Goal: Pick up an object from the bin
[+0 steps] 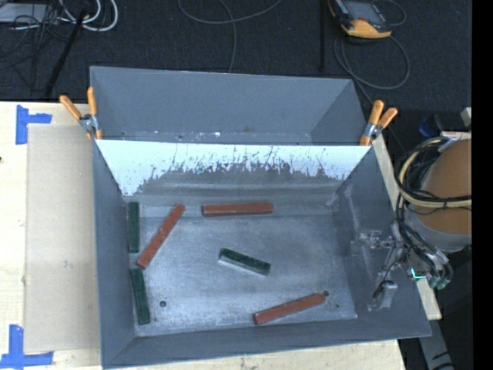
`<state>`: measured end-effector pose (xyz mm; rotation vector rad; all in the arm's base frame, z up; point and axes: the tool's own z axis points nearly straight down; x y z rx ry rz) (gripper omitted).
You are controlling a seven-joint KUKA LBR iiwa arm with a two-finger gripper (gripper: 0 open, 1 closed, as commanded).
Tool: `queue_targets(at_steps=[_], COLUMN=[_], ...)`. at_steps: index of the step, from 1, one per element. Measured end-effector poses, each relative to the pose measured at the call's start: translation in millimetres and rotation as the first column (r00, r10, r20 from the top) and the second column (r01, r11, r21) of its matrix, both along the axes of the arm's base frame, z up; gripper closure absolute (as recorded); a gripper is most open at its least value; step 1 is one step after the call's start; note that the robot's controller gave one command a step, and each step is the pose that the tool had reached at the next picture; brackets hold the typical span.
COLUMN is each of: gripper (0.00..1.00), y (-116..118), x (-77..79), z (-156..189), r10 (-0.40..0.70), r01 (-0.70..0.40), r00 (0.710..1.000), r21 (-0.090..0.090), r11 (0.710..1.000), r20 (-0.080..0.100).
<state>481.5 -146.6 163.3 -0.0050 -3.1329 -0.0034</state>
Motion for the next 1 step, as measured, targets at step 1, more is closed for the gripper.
queue_targets(at_steps=[1], gripper=[1.00], y=[1.0], x=[2.1], z=[3.9], r10=[0.005], r01=[-0.005], r00=[1.000], r21=[-0.002], r11=[1.000], r20=[0.007])
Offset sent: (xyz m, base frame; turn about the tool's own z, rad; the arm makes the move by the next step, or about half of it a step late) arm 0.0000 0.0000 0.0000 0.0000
